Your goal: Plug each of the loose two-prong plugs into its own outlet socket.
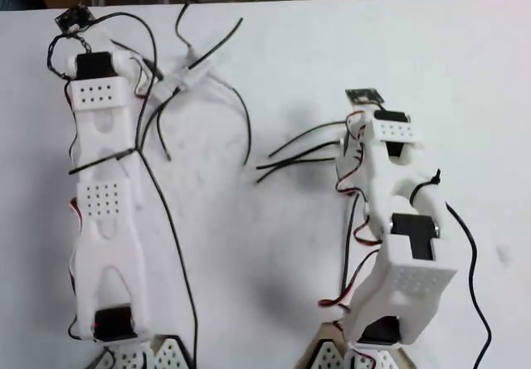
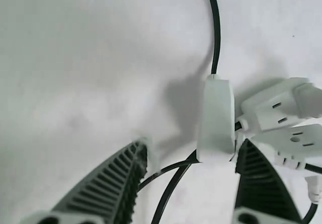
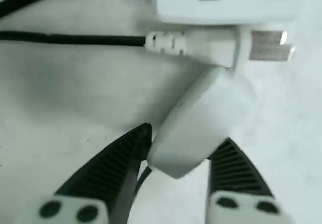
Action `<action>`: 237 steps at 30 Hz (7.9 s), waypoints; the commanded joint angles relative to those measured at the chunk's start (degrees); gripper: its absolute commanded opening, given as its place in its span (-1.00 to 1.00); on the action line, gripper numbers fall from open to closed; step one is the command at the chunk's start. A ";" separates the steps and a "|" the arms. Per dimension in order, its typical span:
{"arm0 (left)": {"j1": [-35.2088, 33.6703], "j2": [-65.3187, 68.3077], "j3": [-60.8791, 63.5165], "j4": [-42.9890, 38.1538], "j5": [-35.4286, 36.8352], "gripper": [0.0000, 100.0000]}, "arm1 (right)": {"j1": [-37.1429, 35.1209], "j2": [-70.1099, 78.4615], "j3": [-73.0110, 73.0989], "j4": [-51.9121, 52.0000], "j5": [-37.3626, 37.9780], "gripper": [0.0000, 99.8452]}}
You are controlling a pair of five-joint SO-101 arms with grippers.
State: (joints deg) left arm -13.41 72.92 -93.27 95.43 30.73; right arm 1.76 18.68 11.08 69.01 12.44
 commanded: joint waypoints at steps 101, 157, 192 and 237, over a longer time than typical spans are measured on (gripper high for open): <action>-9.63 1.89 -2.46 -5.71 9.23 -0.44 | 4.88 12.35 -32.35 12.44 -24.79 -0.58; -9.27 2.07 -2.46 -5.80 9.14 -0.44 | -9.19 39.78 -60.66 29.32 5.63 -0.87; -9.01 2.07 -2.46 -6.95 8.97 -0.44 | -4.88 13.85 -53.71 29.67 -12.92 -0.71; -9.10 2.07 -2.37 -6.77 8.88 -0.44 | -6.29 11.65 -18.90 1.19 -21.98 -0.96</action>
State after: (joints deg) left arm -22.90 75.38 -93.36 89.36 39.52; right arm -4.22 30.73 -6.24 71.47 -11.38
